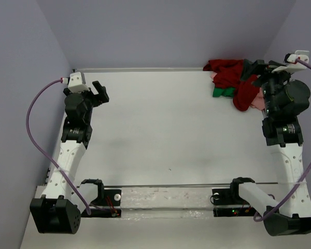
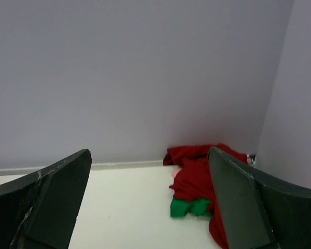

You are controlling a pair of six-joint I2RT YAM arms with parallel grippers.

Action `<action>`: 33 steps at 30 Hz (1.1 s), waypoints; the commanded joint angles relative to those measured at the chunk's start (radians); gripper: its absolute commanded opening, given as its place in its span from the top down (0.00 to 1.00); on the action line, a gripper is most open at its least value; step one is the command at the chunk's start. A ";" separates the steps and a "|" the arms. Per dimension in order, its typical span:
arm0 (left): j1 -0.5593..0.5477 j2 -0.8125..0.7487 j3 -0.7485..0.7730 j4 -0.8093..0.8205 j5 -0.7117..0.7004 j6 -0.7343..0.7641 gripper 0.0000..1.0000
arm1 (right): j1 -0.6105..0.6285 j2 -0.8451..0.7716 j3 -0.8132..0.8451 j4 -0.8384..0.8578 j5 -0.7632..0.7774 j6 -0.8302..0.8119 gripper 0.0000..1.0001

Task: Fold and stack the t-shirts
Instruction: Grab crumpled tshirt from the corner of the board with the right arm

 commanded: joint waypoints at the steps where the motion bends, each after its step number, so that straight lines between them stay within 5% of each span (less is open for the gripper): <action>1: 0.001 -0.028 0.010 0.023 -0.023 0.019 0.01 | 0.001 0.005 0.120 0.065 -0.080 -0.111 0.00; 4: 0.001 -0.036 0.006 0.014 -0.054 0.005 0.01 | 0.001 0.050 0.174 0.038 0.073 -0.094 0.00; 14: 0.001 -0.059 -0.025 0.028 -0.016 0.016 0.01 | 0.001 0.106 0.158 -0.027 0.224 -0.095 0.00; 22: 0.001 -0.074 0.001 0.023 -0.017 0.030 0.01 | 0.001 0.119 0.103 -0.052 0.185 0.030 0.00; 29: 0.001 -0.055 0.004 0.060 -0.013 0.039 0.01 | 0.001 0.231 0.275 -0.194 0.038 -0.203 0.00; 33: 0.001 -0.013 0.032 0.052 0.006 0.050 0.01 | 0.001 0.249 0.298 -0.193 0.108 -0.191 0.00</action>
